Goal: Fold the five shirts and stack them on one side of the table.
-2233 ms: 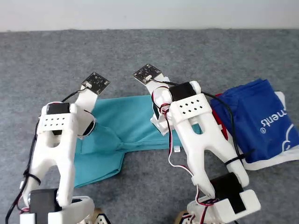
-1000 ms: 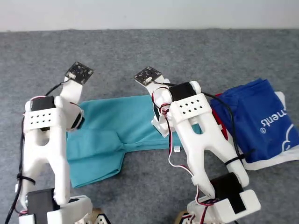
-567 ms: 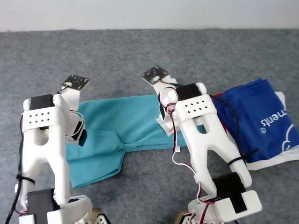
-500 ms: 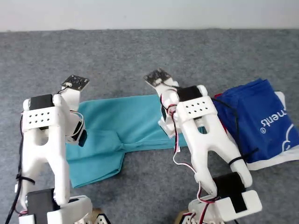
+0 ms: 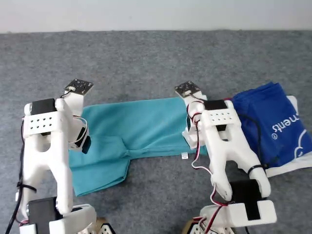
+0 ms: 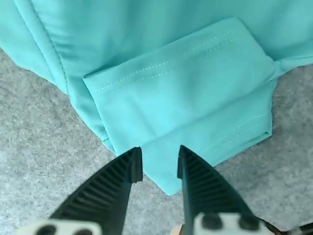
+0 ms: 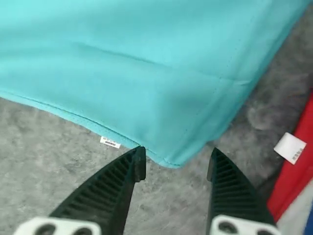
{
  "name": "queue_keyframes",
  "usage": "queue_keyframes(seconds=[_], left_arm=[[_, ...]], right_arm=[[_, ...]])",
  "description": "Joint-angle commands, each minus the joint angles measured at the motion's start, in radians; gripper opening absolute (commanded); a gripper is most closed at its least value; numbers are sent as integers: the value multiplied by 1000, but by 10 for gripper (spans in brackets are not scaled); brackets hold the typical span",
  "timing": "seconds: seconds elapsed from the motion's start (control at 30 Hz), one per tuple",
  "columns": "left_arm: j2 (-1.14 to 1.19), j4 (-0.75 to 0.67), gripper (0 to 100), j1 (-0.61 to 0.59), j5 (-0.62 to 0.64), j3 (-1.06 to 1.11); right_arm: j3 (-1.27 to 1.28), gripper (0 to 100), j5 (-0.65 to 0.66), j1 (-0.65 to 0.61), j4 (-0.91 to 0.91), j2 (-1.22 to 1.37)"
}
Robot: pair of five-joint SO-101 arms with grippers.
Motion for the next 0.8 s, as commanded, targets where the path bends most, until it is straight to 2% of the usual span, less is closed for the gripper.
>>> queue_keyframes(seconds=[0.0, 0.3, 0.43, 0.77], left_arm=[[-29, 12, 126, 2, 6, -21], [-28, 12, 126, 2, 8, -21], [-25, 12, 126, 2, 8, -21], [-21, 12, 126, 2, 8, -21]], right_arm=[[38, 208, 32, 7, -65, -7], [112, 208, 41, 8, -185, -7], [135, 208, 104, 10, -191, -7], [143, 208, 215, 179, -229, -7]])
